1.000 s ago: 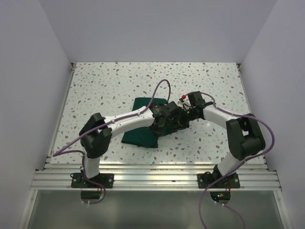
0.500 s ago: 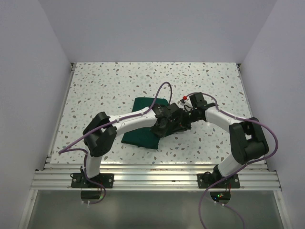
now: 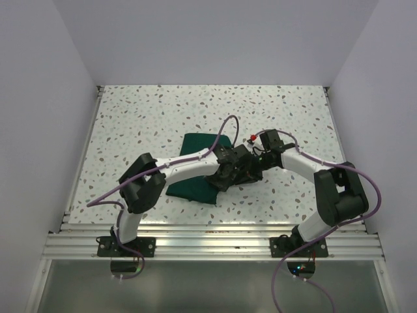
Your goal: Prepare the surgical pack
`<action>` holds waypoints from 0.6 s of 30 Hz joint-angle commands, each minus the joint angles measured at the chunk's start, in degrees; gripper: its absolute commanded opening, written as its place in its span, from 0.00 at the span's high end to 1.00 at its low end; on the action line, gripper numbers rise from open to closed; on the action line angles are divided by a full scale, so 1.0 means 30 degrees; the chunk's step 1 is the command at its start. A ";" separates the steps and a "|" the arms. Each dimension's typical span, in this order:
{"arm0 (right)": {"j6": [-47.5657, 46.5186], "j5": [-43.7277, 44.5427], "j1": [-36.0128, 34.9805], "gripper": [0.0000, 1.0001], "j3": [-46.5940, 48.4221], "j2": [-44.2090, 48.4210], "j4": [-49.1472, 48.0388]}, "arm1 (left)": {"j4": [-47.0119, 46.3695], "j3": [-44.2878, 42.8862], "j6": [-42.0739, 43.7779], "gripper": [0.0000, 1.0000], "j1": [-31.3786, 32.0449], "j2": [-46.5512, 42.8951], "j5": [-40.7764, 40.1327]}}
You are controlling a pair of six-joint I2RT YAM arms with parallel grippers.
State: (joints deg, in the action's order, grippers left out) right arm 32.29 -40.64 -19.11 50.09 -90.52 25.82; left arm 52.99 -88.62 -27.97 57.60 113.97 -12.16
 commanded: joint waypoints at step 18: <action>-0.0218 -0.0544 0.0043 0.82 -0.0464 0.0086 -0.0522 | 0.2052 -0.1486 -0.0609 0.47 0.2185 0.1589 -0.2625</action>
State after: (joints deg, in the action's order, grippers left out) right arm 32.32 -40.03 -18.57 48.62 -90.63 26.20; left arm 57.43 -91.35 -30.02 62.11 117.40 -20.25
